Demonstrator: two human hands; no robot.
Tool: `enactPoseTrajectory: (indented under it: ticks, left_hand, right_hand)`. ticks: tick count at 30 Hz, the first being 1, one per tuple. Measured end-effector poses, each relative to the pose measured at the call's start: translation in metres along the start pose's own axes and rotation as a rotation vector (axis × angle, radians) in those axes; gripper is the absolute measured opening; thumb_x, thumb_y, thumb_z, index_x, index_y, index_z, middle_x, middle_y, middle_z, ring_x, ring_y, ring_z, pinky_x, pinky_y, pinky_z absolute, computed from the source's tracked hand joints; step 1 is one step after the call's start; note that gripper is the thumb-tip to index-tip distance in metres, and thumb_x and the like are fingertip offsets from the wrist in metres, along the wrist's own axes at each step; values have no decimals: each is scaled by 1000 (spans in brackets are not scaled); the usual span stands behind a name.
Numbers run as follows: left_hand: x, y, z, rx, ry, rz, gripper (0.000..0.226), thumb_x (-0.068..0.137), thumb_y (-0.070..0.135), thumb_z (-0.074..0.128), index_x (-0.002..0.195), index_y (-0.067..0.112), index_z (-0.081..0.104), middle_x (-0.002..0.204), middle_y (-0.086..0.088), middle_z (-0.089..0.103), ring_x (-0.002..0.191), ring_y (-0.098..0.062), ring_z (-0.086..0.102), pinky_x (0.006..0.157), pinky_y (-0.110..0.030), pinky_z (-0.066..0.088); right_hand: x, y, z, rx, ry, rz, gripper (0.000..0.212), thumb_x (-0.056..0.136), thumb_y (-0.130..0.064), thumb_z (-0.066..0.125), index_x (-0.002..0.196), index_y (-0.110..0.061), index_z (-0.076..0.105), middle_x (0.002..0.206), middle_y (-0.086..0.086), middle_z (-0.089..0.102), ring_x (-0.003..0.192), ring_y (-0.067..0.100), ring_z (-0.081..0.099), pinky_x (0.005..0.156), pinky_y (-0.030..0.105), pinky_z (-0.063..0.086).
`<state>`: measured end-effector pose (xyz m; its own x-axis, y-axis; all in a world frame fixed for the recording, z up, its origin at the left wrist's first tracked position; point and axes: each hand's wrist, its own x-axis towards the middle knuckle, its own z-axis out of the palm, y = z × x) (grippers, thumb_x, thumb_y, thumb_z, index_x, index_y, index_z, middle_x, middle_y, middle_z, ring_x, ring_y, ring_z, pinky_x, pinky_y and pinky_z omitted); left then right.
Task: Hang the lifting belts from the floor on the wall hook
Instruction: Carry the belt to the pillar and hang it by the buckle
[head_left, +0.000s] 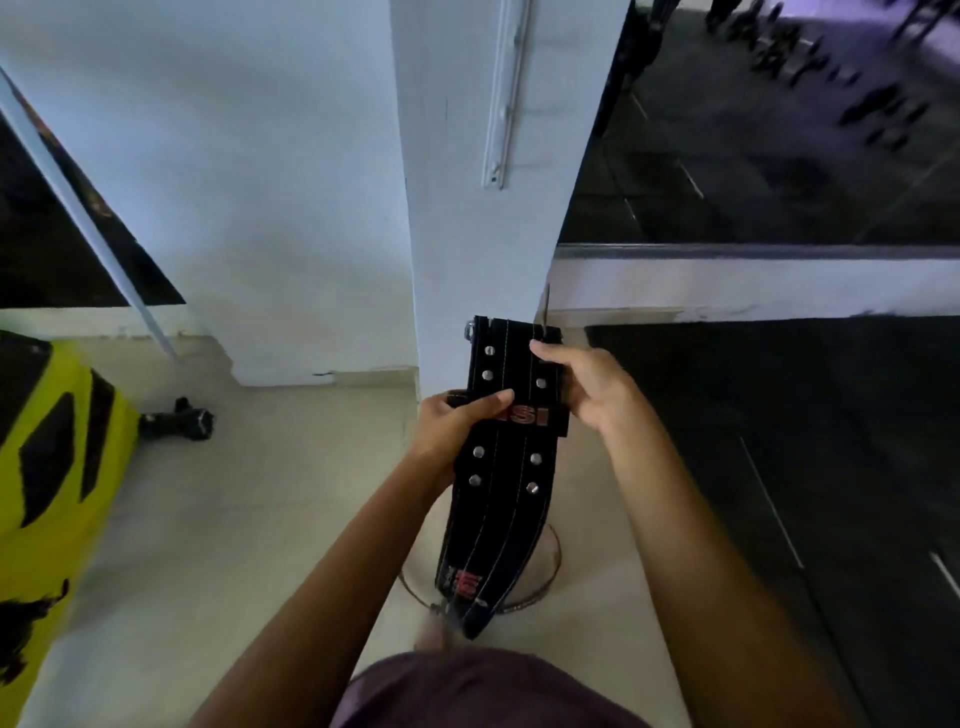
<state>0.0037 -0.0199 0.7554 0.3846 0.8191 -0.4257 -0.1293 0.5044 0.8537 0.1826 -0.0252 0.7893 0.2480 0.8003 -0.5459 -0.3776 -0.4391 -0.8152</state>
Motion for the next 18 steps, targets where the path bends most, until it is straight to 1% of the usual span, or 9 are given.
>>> enactPoseTrajectory:
  ticks: [4, 7, 9, 10, 12, 13, 15, 16, 18]
  left_hand:
    - [4, 21, -13, -61, 72, 37, 34, 69, 15, 83, 92, -7, 71, 91, -24, 73, 81, -36, 72, 80, -47, 58]
    - [4, 32, -22, -80, 108, 65, 24, 71, 14, 81, 87, -2, 73, 86, -19, 75, 78, -32, 73, 78, -43, 59]
    - [3, 36, -25, -85, 129, 59, 22, 71, 13, 81, 86, 0, 72, 83, -16, 75, 76, -30, 73, 76, -41, 60]
    - [1, 37, -25, -82, 129, 53, 23, 71, 13, 81, 87, -1, 72, 83, -17, 74, 76, -31, 73, 76, -42, 60]
    - [-3, 37, -22, -73, 106, 47, 25, 71, 13, 81, 88, -3, 71, 84, -18, 74, 79, -33, 73, 76, -42, 60]
    - [-6, 35, -20, -63, 91, 49, 26, 72, 13, 81, 89, -4, 71, 84, -18, 75, 79, -33, 73, 74, -41, 60]
    - [-14, 32, -13, -39, 86, 66, 29, 74, 14, 80, 91, -7, 70, 82, -18, 75, 77, -32, 73, 69, -37, 60]
    - [-17, 32, -10, -17, 87, 78, 32, 74, 15, 79, 93, -8, 70, 84, -18, 74, 76, -32, 73, 69, -36, 60]
    - [-22, 30, -5, 53, 75, 99, 36, 74, 18, 80, 97, -7, 69, 89, -21, 75, 79, -32, 74, 73, -37, 60]
  right_hand:
    - [-35, 48, 26, 27, -173, -74, 34, 84, -21, 71, 115, -6, 67, 112, 16, 72, 101, 28, 70, 79, 34, 57]
    - [-59, 94, 35, -123, -170, -119, 35, 77, -18, 78, 111, -16, 70, 108, 9, 74, 100, 26, 71, 84, 35, 54]
    - [-65, 109, 37, -167, -160, -104, 34, 74, -12, 80, 106, -16, 72, 105, 8, 76, 97, 21, 72, 83, 32, 53]
    - [-66, 109, 37, -165, -163, -104, 35, 73, -13, 80, 107, -16, 72, 105, 7, 75, 98, 21, 72, 86, 35, 53]
    - [-64, 93, 37, -127, -180, -132, 38, 76, -20, 79, 112, -16, 69, 109, 8, 74, 102, 23, 70, 91, 41, 54]
    - [-62, 79, 38, -102, -184, -162, 37, 78, -22, 77, 114, -16, 68, 110, 8, 74, 102, 23, 70, 88, 39, 56]
    - [-52, 43, 35, -66, -146, -191, 31, 80, -16, 75, 109, -11, 69, 104, 10, 75, 94, 24, 73, 74, 32, 59]
    - [-45, 24, 32, -42, -132, -181, 28, 79, -11, 74, 106, -8, 70, 99, 11, 75, 90, 25, 73, 70, 32, 59]
    - [-30, -13, 24, 23, -136, -104, 24, 81, -12, 71, 103, -5, 68, 95, 13, 72, 86, 26, 71, 73, 35, 58]
